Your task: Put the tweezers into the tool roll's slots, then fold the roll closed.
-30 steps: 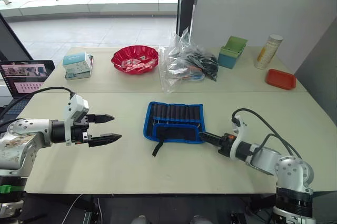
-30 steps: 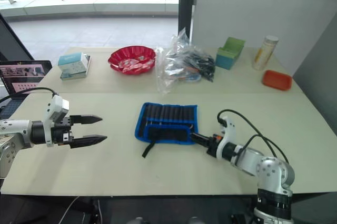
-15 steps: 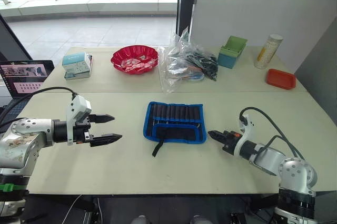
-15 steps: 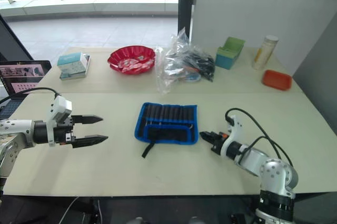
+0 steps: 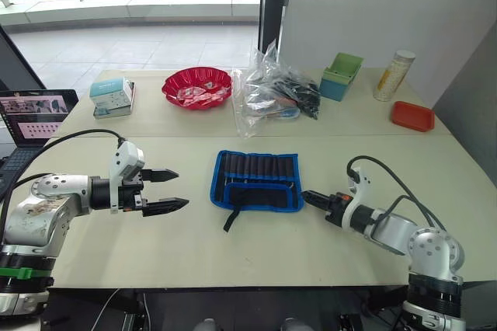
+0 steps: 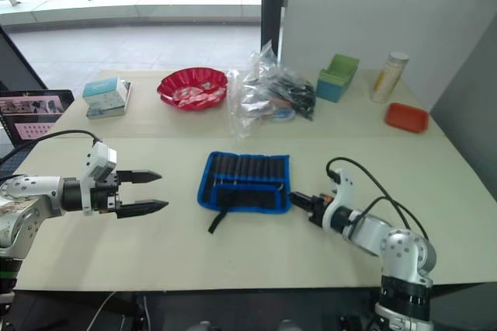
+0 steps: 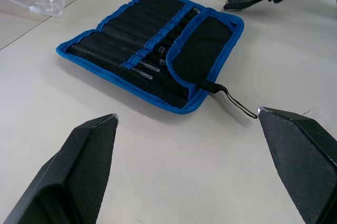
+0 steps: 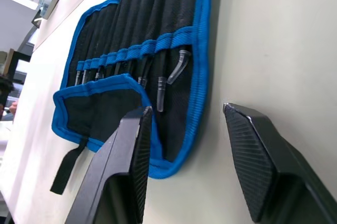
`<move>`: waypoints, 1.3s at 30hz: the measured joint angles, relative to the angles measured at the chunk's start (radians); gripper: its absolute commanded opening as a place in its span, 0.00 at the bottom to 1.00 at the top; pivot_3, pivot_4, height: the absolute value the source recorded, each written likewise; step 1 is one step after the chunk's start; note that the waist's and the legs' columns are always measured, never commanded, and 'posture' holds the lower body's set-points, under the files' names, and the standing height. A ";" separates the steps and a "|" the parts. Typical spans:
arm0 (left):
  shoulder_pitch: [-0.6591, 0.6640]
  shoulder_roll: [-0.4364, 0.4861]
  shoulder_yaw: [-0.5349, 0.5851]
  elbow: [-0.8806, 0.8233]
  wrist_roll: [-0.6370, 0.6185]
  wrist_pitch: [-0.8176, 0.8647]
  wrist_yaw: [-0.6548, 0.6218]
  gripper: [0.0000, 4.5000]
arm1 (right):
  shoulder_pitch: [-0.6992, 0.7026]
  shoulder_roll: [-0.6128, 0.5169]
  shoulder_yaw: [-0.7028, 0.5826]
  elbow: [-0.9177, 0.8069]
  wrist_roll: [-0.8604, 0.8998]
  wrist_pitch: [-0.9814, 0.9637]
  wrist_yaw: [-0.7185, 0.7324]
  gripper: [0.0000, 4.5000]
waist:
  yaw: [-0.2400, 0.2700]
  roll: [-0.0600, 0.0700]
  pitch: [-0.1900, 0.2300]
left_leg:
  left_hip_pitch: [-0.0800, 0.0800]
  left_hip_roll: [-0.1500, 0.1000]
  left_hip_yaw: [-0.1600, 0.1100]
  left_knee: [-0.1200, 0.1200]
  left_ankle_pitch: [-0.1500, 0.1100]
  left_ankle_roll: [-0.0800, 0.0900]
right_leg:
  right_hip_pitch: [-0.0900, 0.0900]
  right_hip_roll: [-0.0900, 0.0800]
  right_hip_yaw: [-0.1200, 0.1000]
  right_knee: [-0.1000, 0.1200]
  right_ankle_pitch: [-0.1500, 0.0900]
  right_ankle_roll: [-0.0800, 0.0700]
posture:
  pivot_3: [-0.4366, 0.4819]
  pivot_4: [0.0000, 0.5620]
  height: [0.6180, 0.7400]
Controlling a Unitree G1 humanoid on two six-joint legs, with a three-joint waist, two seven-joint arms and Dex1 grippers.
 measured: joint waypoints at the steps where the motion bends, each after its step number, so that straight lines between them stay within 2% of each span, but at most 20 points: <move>1: 0.004 0.000 0.000 -0.002 0.000 -0.001 0.001 1.00 | -0.005 0.004 0.001 0.006 0.000 0.006 -0.004 0.46 | 0.001 0.000 0.000 | 0.000 0.000 0.000 0.000 0.000 0.000 | 0.000 0.000 0.000 0.000 0.000 0.000 | 0.48 0.27 1.00; 7: 0.017 0.000 0.000 -0.005 0.004 -0.018 0.010 1.00 | -0.009 0.017 -0.001 0.009 0.001 0.031 -0.017 0.46 | 0.000 0.000 0.000 | 0.001 0.000 0.000 0.000 0.000 0.000 | 0.000 0.000 0.000 0.001 0.000 0.000 | 0.48 0.27 1.00; 10: 0.017 0.000 0.000 -0.005 0.004 -0.018 0.011 1.00 | -0.009 0.023 0.000 0.010 0.000 0.033 -0.019 0.30 | -0.001 0.000 0.000 | 0.001 0.000 0.000 0.000 0.000 0.000 | 0.000 0.000 0.000 0.002 0.000 0.000 | 0.48 0.27 1.00; 14: 0.017 0.000 0.000 -0.006 0.003 -0.018 0.012 1.00 | -0.012 0.039 -0.001 0.014 0.020 0.040 -0.016 0.01 | -0.002 0.000 0.000 | 0.001 0.000 0.000 0.000 0.000 0.000 | 0.000 0.000 0.000 0.003 0.000 0.000 | 0.48 0.27 1.00; 25: 0.016 0.000 -0.001 -0.006 0.004 -0.018 0.011 1.00 | 0.000 0.031 -0.027 0.014 0.039 0.018 -0.007 0.01 | 0.001 0.000 0.000 | 0.001 0.000 -0.001 0.001 0.001 0.000 | 0.000 0.000 0.000 0.003 0.000 0.000 | 0.48 0.27 1.00; 33: -0.001 -0.019 -0.033 -0.003 0.004 -0.019 0.010 1.00 | 0.011 -0.119 -0.084 -0.015 0.089 0.028 0.028 0.01 | 0.002 0.000 0.000 | -0.001 0.000 0.001 0.003 0.000 0.000 | 0.000 0.000 0.000 0.002 0.000 0.000 | 0.48 0.27 1.00; 39: -0.009 -0.031 -0.054 0.006 0.006 -0.023 0.010 1.00 | -0.011 -0.137 -0.050 -0.067 0.115 0.041 0.024 0.01 | -0.002 0.000 0.000 | -0.001 0.000 0.001 0.003 0.000 0.001 | 0.000 0.000 0.000 0.002 0.000 0.000 | 0.48 0.27 1.00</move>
